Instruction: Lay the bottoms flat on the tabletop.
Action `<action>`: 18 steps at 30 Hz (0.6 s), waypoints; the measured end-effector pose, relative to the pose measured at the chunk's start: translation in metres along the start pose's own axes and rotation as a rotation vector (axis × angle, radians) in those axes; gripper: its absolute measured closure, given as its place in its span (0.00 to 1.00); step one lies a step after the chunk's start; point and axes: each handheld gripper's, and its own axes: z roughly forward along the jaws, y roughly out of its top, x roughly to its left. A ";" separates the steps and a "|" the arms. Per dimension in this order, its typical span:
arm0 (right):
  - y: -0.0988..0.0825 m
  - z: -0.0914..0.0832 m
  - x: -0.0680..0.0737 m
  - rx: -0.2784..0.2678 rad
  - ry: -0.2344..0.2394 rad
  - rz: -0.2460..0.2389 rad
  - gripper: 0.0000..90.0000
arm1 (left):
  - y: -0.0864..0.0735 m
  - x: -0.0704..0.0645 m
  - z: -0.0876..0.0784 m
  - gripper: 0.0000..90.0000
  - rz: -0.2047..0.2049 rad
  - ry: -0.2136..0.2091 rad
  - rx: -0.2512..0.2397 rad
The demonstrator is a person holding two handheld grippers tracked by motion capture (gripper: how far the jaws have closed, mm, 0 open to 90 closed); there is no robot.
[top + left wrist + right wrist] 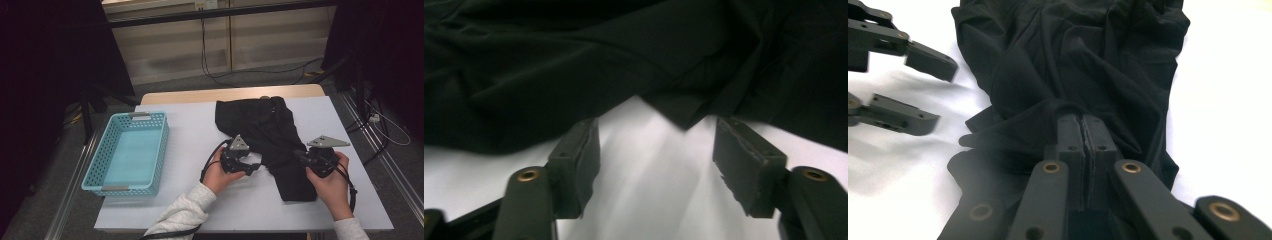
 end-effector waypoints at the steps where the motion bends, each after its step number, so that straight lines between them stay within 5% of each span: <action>1: 0.000 0.000 0.000 0.000 0.000 0.000 0.97 | 0.001 -0.001 0.002 0.43 0.011 -0.001 0.004; 10: 0.000 0.001 0.001 0.003 0.006 -0.002 0.97 | 0.010 -0.010 0.016 0.58 0.089 -0.002 0.055; 18: -0.002 0.003 0.001 0.012 0.007 -0.006 0.97 | 0.015 -0.009 0.021 0.99 0.060 -0.060 0.063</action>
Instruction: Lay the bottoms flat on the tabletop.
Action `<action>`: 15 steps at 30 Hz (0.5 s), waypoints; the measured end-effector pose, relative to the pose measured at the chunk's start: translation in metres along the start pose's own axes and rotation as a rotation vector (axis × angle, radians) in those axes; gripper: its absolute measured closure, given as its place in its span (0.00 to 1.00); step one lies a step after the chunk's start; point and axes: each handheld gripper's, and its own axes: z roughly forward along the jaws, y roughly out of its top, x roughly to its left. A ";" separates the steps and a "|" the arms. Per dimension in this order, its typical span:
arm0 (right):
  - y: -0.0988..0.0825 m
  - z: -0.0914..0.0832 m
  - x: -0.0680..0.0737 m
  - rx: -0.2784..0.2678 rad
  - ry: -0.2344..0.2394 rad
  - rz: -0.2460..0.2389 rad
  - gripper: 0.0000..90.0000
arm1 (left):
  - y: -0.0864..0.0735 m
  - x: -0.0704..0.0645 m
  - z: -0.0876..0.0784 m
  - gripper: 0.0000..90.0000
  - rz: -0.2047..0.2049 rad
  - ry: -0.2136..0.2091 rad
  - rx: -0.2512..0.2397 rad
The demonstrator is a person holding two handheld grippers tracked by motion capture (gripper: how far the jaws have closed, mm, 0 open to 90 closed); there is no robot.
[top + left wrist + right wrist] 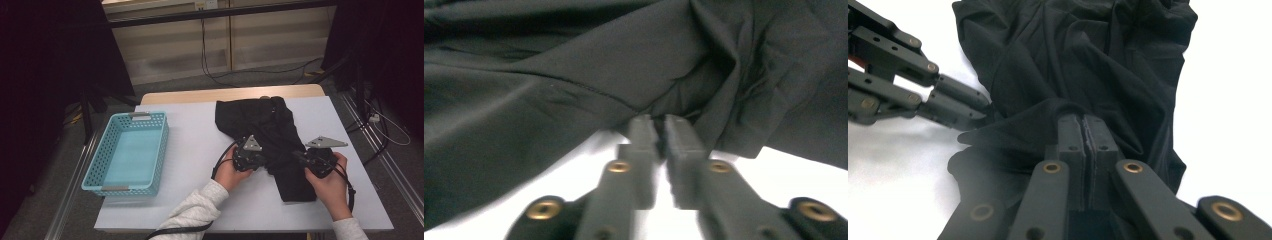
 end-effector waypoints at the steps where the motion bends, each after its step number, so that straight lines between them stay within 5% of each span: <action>1: 0.000 0.000 0.000 0.000 0.001 -0.002 0.97 | 0.001 -0.001 0.000 0.99 0.000 0.002 0.002; 15: -0.005 0.002 -0.005 0.014 -0.015 0.006 0.97 | -0.020 0.012 -0.038 1.00 -0.087 -0.033 0.006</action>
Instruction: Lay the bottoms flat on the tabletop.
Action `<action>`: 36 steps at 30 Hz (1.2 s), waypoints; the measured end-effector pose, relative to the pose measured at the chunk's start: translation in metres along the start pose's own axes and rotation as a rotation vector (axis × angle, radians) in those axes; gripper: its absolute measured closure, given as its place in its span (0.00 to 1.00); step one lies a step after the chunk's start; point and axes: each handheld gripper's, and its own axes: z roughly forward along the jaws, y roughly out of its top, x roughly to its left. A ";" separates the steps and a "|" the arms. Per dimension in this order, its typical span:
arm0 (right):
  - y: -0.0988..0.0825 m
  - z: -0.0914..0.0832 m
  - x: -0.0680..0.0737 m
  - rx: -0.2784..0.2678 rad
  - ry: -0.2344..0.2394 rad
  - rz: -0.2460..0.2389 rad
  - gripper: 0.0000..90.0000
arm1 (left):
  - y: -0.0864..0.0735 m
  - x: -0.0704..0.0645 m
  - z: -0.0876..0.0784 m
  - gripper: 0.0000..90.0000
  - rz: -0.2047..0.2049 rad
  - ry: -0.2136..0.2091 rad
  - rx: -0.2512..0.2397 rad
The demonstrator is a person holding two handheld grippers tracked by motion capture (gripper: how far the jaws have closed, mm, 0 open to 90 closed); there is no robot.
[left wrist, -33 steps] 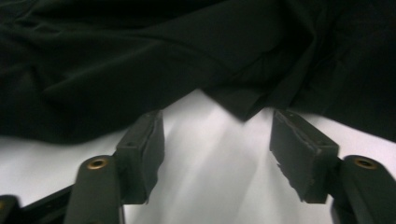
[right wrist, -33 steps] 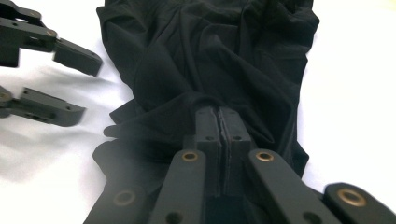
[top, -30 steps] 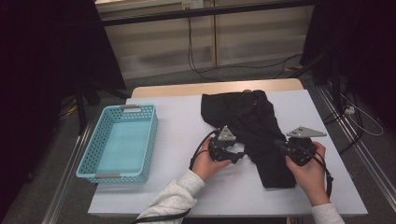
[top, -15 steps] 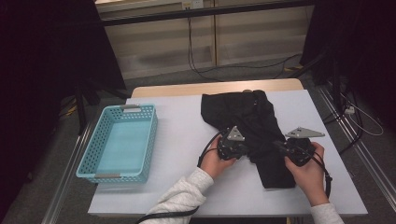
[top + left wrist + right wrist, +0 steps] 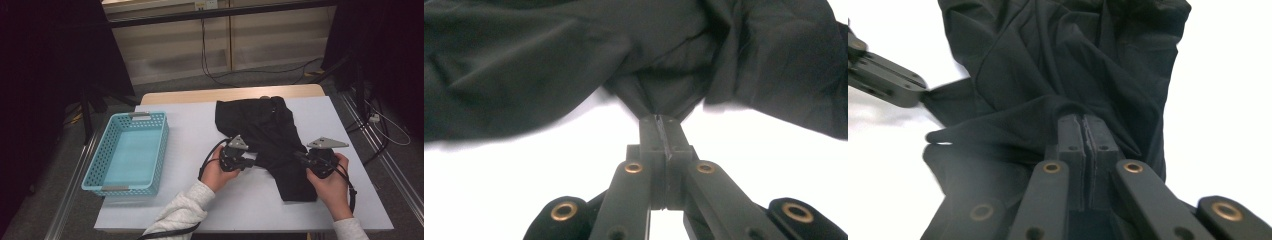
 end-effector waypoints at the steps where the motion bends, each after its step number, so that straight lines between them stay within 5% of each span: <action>1: 0.000 0.000 0.000 0.002 -0.002 -0.002 0.97 | -0.002 0.001 -0.003 1.00 -0.007 -0.001 0.004; 16: -0.001 0.004 0.012 0.019 0.015 -0.040 0.97 | -0.031 0.001 -0.052 1.00 -0.028 -0.003 0.043; 26: -0.006 0.013 0.037 0.058 0.105 -0.109 0.96 | -0.044 -0.002 -0.078 1.00 -0.040 0.007 0.056; 31: -0.010 0.016 0.049 0.091 0.158 -0.123 0.77 | -0.048 -0.002 -0.088 1.00 -0.054 0.019 0.052; 36: -0.009 0.003 0.044 0.077 0.179 -0.089 0.58 | -0.050 -0.002 -0.096 1.00 -0.061 0.028 0.051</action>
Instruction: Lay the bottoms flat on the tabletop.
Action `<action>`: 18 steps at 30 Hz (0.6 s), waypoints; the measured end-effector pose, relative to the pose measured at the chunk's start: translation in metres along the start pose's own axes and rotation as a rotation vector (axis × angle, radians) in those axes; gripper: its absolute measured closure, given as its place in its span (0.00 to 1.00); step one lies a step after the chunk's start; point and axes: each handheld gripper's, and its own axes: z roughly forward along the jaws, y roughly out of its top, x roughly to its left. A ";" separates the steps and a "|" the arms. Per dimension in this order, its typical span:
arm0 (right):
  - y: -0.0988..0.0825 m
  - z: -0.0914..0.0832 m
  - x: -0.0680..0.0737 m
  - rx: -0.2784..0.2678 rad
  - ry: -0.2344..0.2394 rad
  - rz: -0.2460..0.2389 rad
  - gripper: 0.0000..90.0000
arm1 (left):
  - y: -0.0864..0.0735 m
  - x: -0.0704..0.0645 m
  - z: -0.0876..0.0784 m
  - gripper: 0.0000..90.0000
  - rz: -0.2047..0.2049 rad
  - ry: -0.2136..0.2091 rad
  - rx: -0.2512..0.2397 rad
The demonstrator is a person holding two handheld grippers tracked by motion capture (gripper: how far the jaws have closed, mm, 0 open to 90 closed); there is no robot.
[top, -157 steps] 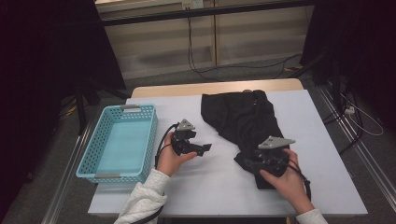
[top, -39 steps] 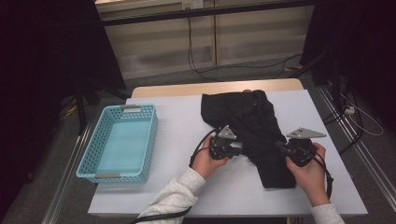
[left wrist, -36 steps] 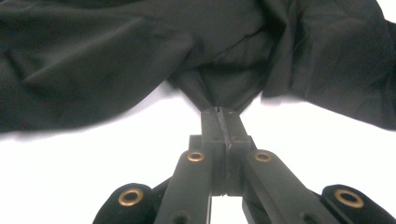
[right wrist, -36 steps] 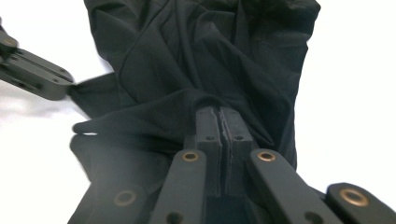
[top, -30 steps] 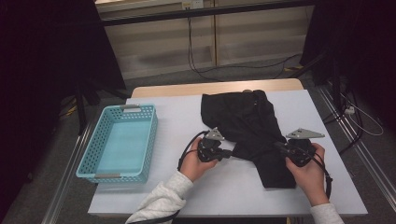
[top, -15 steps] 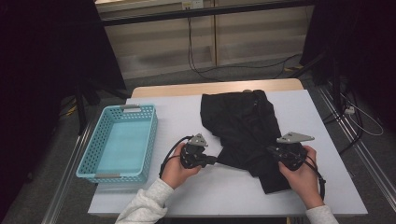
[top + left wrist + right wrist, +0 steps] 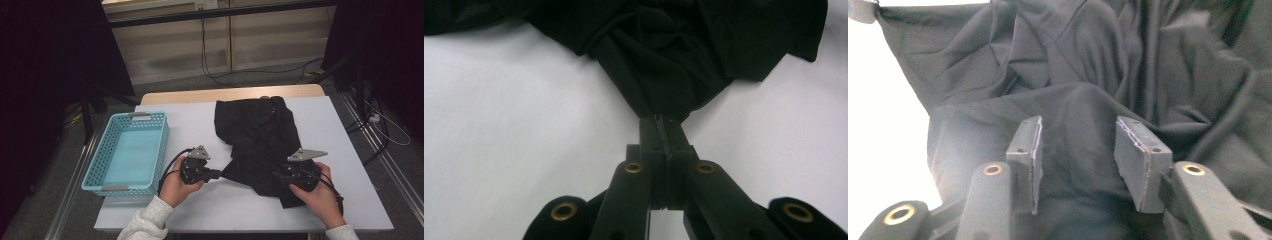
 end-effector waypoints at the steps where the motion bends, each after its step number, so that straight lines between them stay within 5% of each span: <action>1: 0.000 -0.004 -0.001 -0.012 0.002 0.006 0.54 | -0.001 0.000 -0.001 1.00 -0.002 -0.002 0.004; 7: -0.005 -0.026 -0.015 -0.062 -0.031 0.060 0.47 | -0.007 -0.001 -0.004 1.00 -0.009 0.009 0.015; 18: -0.030 -0.040 -0.038 -0.036 -0.139 0.139 0.48 | -0.016 -0.006 -0.017 1.00 -0.015 0.044 0.029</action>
